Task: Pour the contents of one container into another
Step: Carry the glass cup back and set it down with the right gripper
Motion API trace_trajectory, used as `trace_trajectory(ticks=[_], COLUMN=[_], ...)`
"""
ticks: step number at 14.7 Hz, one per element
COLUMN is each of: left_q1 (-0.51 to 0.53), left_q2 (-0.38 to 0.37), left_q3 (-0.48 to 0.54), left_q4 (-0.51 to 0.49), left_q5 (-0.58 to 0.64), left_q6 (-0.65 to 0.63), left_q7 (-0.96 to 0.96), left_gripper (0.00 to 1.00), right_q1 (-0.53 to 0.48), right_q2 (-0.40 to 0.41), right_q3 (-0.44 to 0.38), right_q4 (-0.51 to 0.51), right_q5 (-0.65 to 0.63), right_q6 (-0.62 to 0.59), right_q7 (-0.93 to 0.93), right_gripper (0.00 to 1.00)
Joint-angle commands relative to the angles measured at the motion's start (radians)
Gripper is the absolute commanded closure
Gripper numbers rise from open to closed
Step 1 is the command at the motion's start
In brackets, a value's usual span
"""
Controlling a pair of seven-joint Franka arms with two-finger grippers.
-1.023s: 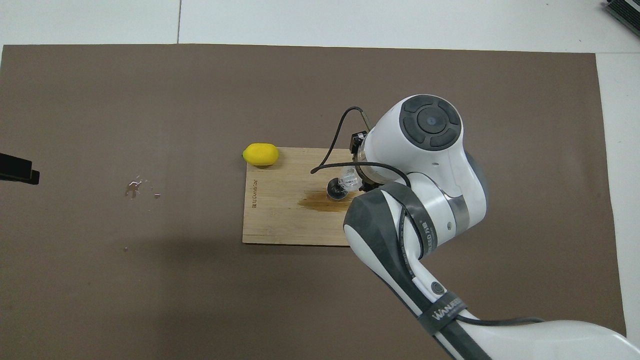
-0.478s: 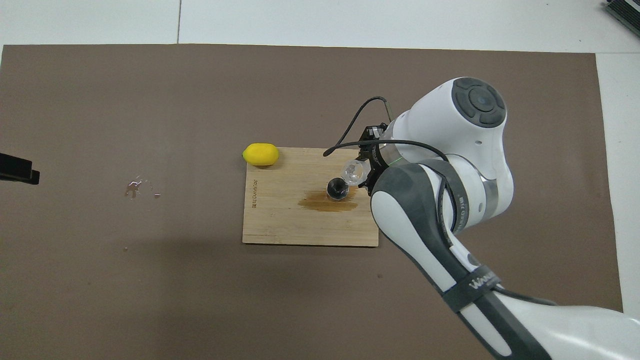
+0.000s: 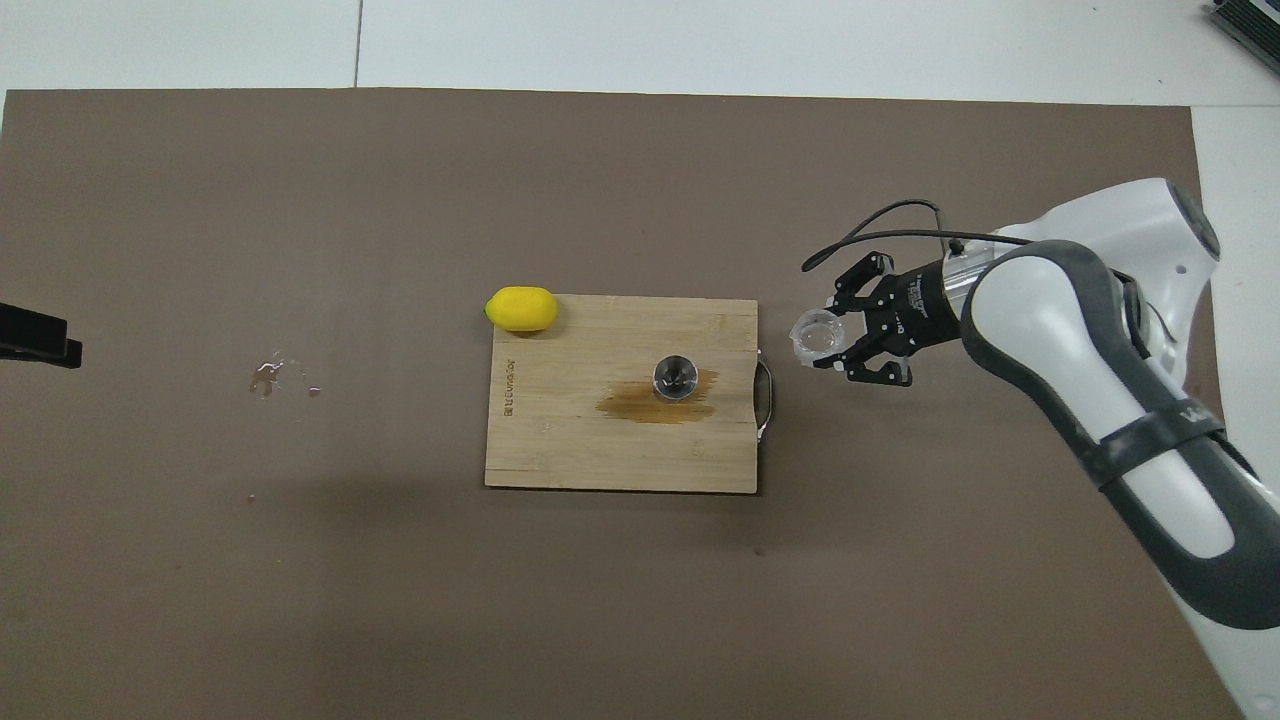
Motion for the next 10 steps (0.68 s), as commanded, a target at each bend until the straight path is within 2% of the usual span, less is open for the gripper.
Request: trace_trajectory(ticks=[1, 10], left_q1=[-0.017, -0.015], left_q2=[-0.008, -0.008], left_q3=[0.009, 0.009], left_q4=[0.005, 0.005], left_q5=[0.015, 0.015], left_q6=[-0.015, -0.011], left_q7=[-0.019, -0.021], left_gripper=[0.00, 0.00], right_q1=[-0.082, -0.337], right_q2=[-0.041, 0.102], right_q3=[0.011, 0.013], right_q4=[-0.083, -0.061], right_q5=[0.063, 0.092], right_q6=[0.022, -0.076], right_q7=[-0.110, -0.474], right_gripper=[1.00, 1.00])
